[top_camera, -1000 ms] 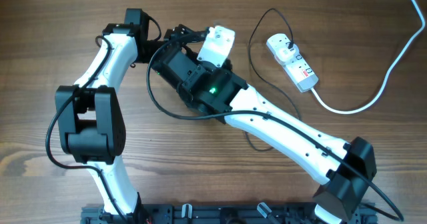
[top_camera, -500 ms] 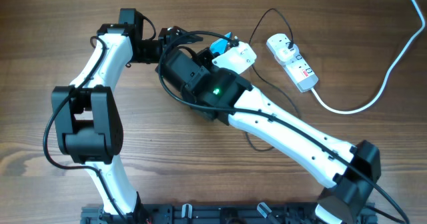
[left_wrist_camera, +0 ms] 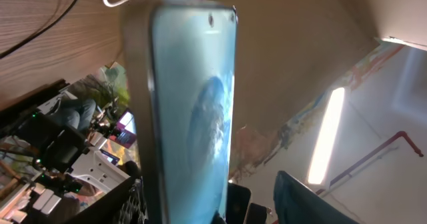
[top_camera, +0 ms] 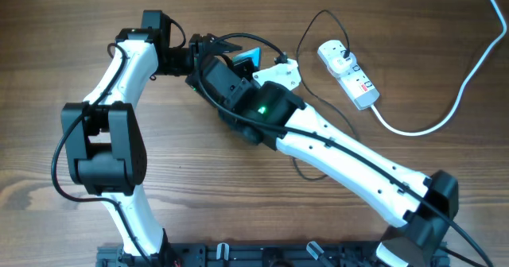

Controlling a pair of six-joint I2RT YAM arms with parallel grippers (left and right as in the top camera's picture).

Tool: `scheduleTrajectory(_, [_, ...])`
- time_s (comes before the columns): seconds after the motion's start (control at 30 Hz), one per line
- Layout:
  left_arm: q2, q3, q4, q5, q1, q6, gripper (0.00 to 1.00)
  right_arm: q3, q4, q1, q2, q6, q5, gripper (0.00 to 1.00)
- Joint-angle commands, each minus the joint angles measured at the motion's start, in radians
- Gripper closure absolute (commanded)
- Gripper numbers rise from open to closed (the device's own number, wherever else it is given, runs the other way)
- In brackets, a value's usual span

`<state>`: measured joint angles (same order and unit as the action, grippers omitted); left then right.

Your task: Plug charger to phone and switch on socket

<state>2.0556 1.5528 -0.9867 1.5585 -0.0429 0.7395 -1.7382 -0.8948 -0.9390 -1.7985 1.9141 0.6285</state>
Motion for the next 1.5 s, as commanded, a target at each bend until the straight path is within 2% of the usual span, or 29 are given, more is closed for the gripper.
scheduleTrajectory(0.0, [-0.028,0.001,-0.001,0.018,0.003,0.003,0.43,-0.015,-0.024,-0.005,0.08,0.101,0.004,0.96])
scheduleTrajectory(0.27, [-0.028,0.001,-0.002,0.018,0.003,0.007,0.46,-0.015,0.014,-0.006,0.08,0.158,-0.092,0.96])
scheduleTrajectory(0.4, [-0.028,0.001,-0.002,0.018,0.003,0.01,0.46,-0.015,0.031,-0.006,0.08,0.158,-0.09,0.96])
scheduleTrajectory(0.53, [-0.028,0.001,-0.002,0.018,0.003,0.062,0.45,-0.015,0.03,-0.006,0.069,0.158,-0.077,0.95])
scheduleTrajectory(0.67, [-0.028,0.001,-0.023,0.019,0.003,0.062,0.45,-0.015,0.034,-0.004,0.066,0.158,0.007,0.96])
scheduleTrajectory(0.9, [-0.028,0.001,-0.024,0.019,0.003,0.061,0.45,-0.014,0.044,-0.002,0.021,0.158,0.007,0.96])
scheduleTrajectory(1.0, [-0.028,0.001,-0.024,0.019,0.003,0.061,0.51,-0.014,0.068,-0.002,0.019,0.158,0.007,0.96])
scheduleTrajectory(1.17, [-0.028,0.001,-0.024,0.019,0.003,0.061,0.56,-0.014,0.063,0.007,0.019,0.158,0.006,0.96])
scheduleTrajectory(1.47, [-0.029,0.001,-0.048,0.019,0.003,0.061,0.55,-0.013,0.034,0.026,0.018,0.158,0.006,0.96])
